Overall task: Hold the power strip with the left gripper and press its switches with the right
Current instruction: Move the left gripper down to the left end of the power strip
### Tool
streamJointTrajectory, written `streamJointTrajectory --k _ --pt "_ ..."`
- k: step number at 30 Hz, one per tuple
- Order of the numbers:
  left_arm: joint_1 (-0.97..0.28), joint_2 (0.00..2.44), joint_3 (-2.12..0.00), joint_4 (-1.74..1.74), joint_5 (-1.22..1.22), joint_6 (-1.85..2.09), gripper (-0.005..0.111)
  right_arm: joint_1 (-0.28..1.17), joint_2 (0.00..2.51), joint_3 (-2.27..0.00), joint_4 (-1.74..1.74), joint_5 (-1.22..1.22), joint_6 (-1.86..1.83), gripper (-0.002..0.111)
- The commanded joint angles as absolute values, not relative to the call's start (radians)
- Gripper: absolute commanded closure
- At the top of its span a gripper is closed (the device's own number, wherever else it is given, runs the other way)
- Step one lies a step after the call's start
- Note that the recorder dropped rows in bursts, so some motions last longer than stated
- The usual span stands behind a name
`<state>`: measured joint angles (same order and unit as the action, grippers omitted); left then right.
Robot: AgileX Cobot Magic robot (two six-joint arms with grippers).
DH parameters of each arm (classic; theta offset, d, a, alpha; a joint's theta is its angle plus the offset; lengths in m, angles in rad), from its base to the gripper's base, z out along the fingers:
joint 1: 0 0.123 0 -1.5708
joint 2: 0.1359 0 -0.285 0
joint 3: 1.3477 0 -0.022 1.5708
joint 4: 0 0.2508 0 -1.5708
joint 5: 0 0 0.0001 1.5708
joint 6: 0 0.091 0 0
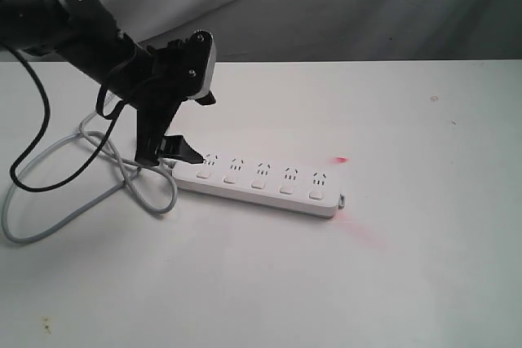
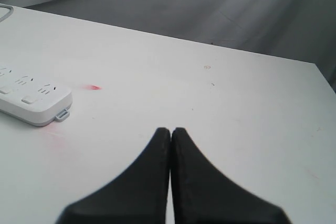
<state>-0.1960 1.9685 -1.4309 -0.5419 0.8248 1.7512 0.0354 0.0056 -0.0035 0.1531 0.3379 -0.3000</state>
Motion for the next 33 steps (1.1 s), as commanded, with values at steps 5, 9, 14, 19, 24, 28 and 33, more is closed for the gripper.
streamJointTrajectory --k 5,9,14,19,24,28,33 --pt "-0.138 2.05 -1.517 -0.538 0.943 1.732 0.024 0.029 0.0 0.0 0.141 0.335 -0.298 0.108" --pt "-0.124 2.077 -1.519 -0.551 0.937 1.769 0.024 0.029 0.0 0.0 0.141 0.335 -0.298 0.108" --pt "-0.085 2.126 -1.526 -0.623 0.943 1.796 0.024 0.029 0.0 0.0 0.141 0.335 -0.298 0.108" --pt "-0.08 2.152 -1.576 -0.626 0.953 1.809 0.024 0.029 0.0 0.0 0.141 0.335 -0.298 0.108" --pt "-0.08 2.194 -1.624 -0.626 0.985 1.811 0.024 0.029 0.0 0.0 0.141 0.335 -0.298 0.108" --pt "-0.08 2.215 -1.635 -0.624 1.002 1.807 0.024 0.029 0.0 0.0 0.141 0.335 -0.298 0.108" --pt "-0.08 2.228 -1.635 -0.607 1.002 1.803 0.024 0.029 0.0 0.0 0.141 0.335 -0.298 0.108"
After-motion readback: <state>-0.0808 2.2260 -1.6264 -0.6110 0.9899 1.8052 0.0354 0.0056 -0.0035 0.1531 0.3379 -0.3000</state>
